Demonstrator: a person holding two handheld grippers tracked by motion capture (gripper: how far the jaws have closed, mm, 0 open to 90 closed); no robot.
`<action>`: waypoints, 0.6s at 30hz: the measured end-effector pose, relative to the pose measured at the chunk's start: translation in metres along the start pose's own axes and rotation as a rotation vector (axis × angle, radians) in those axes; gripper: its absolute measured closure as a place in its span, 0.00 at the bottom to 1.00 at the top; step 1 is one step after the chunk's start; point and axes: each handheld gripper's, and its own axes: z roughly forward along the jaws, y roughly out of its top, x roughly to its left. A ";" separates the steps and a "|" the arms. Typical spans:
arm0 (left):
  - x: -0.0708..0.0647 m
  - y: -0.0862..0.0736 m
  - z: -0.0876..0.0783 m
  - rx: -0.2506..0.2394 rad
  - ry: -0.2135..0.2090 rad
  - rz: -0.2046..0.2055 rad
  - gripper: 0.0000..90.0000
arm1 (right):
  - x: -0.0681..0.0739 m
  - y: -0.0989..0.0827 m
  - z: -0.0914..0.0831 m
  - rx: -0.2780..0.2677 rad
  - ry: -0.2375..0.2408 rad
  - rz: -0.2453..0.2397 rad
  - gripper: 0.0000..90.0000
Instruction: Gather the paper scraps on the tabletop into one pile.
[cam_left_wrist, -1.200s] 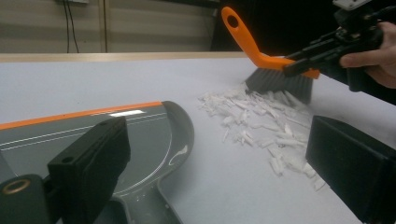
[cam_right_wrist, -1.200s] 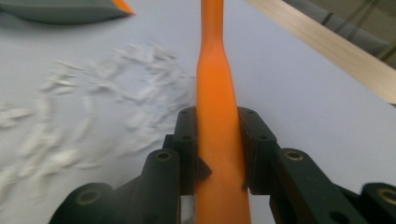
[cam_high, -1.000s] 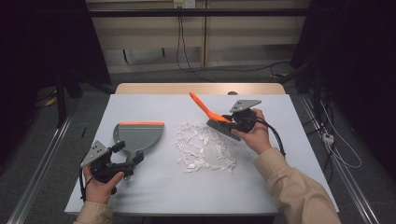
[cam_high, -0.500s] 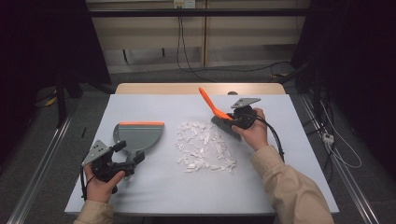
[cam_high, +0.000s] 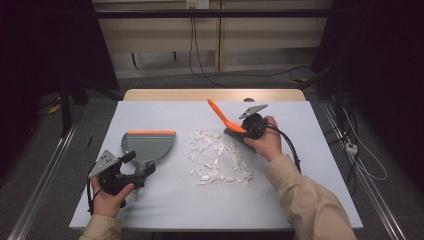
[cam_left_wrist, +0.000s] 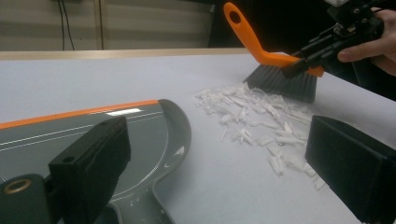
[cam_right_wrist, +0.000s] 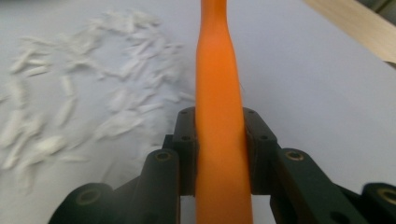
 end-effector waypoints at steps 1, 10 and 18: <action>0.000 0.000 0.000 0.000 0.000 0.000 0.07 | 0.003 0.000 -0.002 -0.001 0.036 -0.012 0.79; -0.001 0.000 -0.001 -0.004 0.005 -0.002 0.07 | -0.002 0.000 -0.021 -0.108 0.095 -0.006 0.79; 0.000 -0.001 0.001 -0.001 0.004 -0.008 0.07 | -0.017 0.003 -0.002 -0.158 0.053 0.022 0.79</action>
